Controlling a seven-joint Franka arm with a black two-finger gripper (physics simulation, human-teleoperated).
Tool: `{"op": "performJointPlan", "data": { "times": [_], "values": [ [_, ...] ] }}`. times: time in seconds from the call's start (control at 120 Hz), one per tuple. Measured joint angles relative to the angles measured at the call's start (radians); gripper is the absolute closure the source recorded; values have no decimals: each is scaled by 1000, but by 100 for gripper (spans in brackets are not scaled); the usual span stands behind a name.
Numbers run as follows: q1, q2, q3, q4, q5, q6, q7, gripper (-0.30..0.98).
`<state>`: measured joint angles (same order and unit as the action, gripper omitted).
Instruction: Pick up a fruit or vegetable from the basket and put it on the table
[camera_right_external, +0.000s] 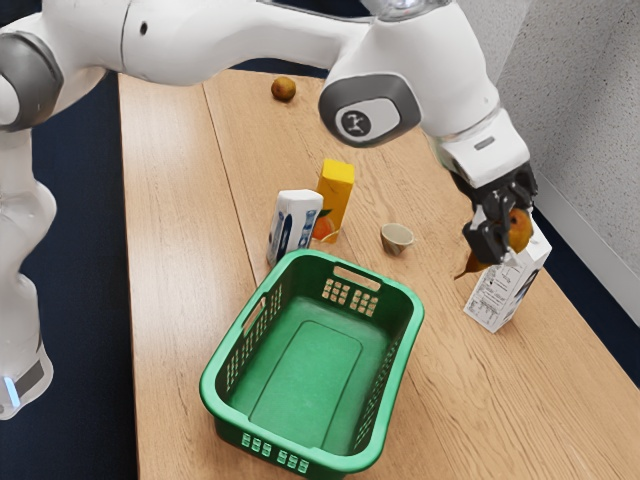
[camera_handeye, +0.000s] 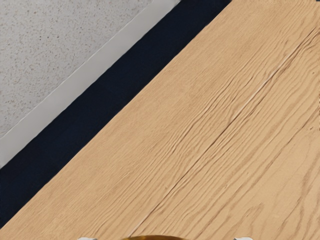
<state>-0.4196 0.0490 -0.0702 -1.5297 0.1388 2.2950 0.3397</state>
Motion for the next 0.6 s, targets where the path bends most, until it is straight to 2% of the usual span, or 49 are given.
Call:
{"op": "performJointPlan", "data": {
  "times": [0.167, 0.233, 0.325, 0.533, 0.6],
  "values": [
    [-33, 64, 0, 65, 37, 5, 4, 40],
    [-27, 72, 1, 58, 32, 6, 8, 24],
    [-29, 73, 1, 59, 32, 8, 15, 13],
    [-7, 31, 26, 28, 24, 19, 16, 3],
    [15, -32, 52, -44, 18, 18, -64, 2]
  ]
}}
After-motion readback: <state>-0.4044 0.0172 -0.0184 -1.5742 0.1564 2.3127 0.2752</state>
